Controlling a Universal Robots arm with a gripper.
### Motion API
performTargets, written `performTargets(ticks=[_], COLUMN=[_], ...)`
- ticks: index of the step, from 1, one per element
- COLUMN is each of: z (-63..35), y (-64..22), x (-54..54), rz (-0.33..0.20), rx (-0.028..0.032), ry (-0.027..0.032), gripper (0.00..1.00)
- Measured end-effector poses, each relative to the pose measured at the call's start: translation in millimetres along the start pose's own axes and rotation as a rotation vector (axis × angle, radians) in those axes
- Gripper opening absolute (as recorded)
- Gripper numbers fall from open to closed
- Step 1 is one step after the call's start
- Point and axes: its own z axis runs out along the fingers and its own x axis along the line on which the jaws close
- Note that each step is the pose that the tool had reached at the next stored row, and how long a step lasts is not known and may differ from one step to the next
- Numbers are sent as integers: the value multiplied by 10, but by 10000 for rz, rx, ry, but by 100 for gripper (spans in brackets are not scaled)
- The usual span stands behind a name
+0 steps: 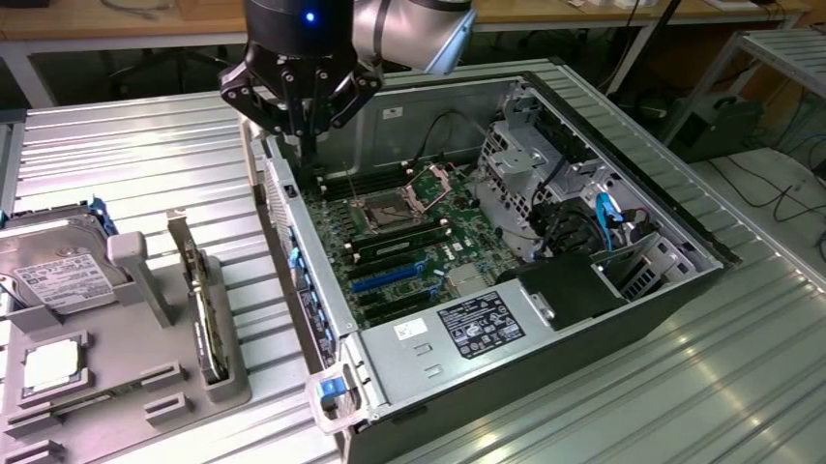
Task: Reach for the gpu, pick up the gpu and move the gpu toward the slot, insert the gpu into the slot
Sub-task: 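Reach for the gpu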
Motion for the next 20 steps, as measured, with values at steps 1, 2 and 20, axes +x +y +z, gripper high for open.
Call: performTargets(ticks=[1,2,20], z=[0,0,3], y=[-4,-7,-82], x=[6,13,142], rz=[0,1,0], rx=[0,0,2], ry=[1,1,24], gripper=[11,11,11])
